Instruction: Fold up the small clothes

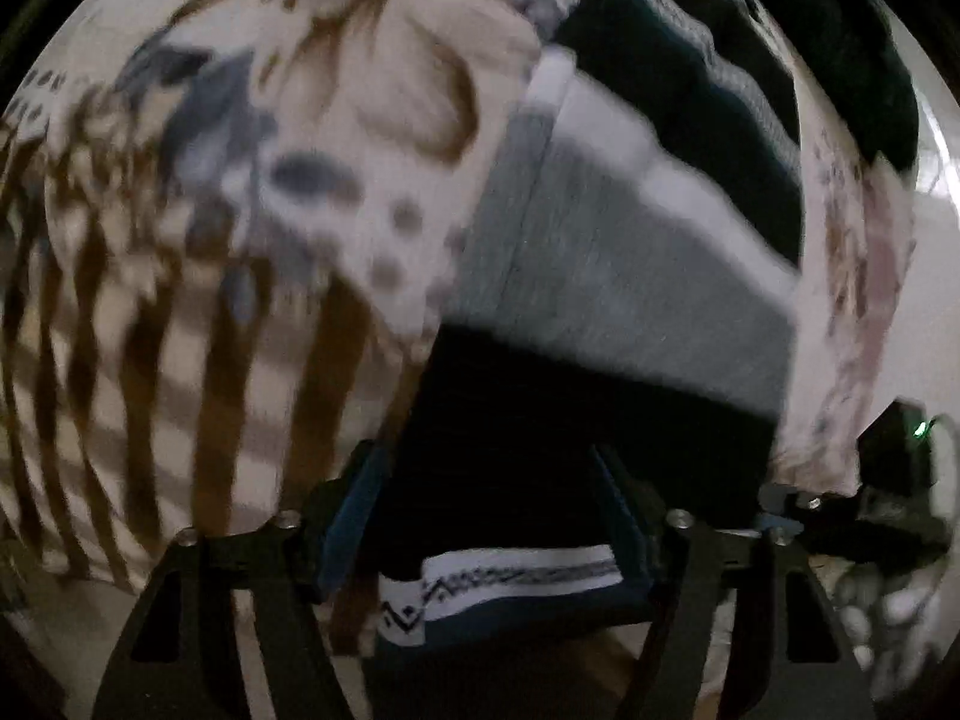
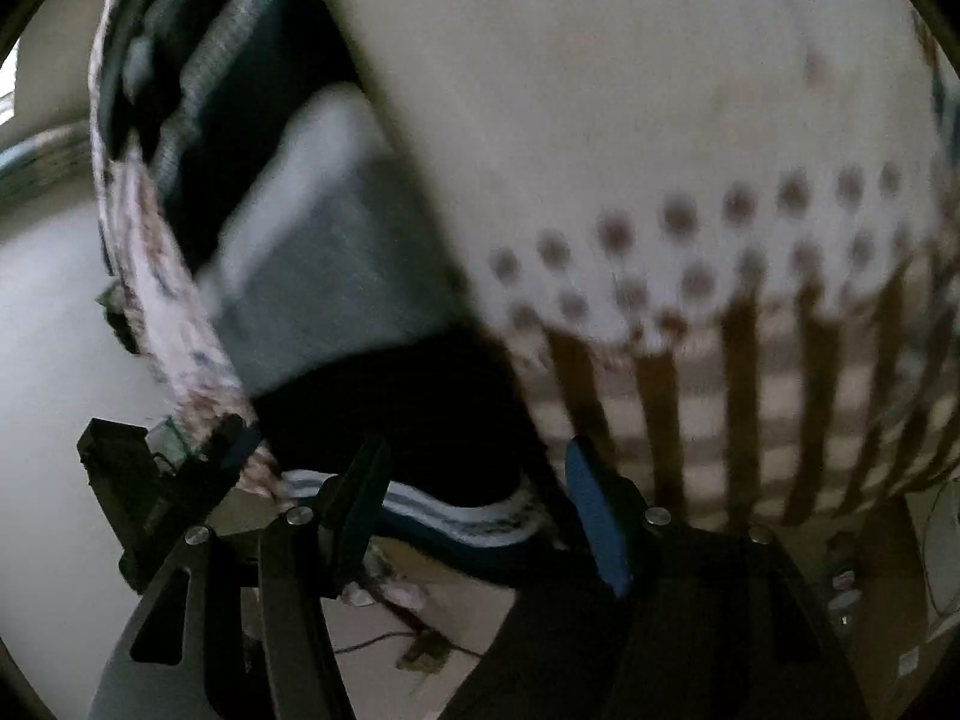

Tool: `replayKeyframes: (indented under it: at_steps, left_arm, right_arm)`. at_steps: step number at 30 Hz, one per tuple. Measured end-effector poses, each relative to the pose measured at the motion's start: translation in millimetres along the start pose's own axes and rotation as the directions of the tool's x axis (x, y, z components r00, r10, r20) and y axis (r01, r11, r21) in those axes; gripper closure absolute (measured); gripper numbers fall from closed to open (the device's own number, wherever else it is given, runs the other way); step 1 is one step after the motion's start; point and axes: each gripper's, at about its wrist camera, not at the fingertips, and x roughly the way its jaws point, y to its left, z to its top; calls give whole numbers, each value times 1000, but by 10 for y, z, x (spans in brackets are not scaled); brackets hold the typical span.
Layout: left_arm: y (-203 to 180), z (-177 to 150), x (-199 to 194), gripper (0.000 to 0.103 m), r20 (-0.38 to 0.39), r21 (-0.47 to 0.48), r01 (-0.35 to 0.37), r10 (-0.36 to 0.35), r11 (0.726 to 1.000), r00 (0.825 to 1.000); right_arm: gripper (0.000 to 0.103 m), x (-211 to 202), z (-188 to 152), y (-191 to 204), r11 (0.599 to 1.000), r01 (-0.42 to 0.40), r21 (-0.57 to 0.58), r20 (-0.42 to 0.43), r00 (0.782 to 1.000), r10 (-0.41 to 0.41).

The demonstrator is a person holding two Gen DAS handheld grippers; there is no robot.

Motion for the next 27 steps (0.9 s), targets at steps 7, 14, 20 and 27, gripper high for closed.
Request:
replayKeyframes:
  at_steps: [7, 14, 20, 27]
  left_arm:
    - [-63, -268, -149, 94, 98, -14, 33, -31, 999, 995]
    - [157, -249, -27, 71, 45, -45, 109, -107, 993, 993]
    - [250, -246, 169, 52, 18, -61, 237, -237, 969, 971]
    - [-8, -282, -101, 94, 50, 14, 252, -253, 968, 966]
  right_arm:
    - [93, 312, -340, -21, 997, -67, -34, 41, 997, 68]
    - [78, 237, -499, -124, 994, -87, -73, 71, 993, 93]
    - [50, 310, -456, -401, 983, -171, -60, 12, 985, 172]
    - [89, 177, -559, -363, 968, -233, -90, 24, 971, 236]
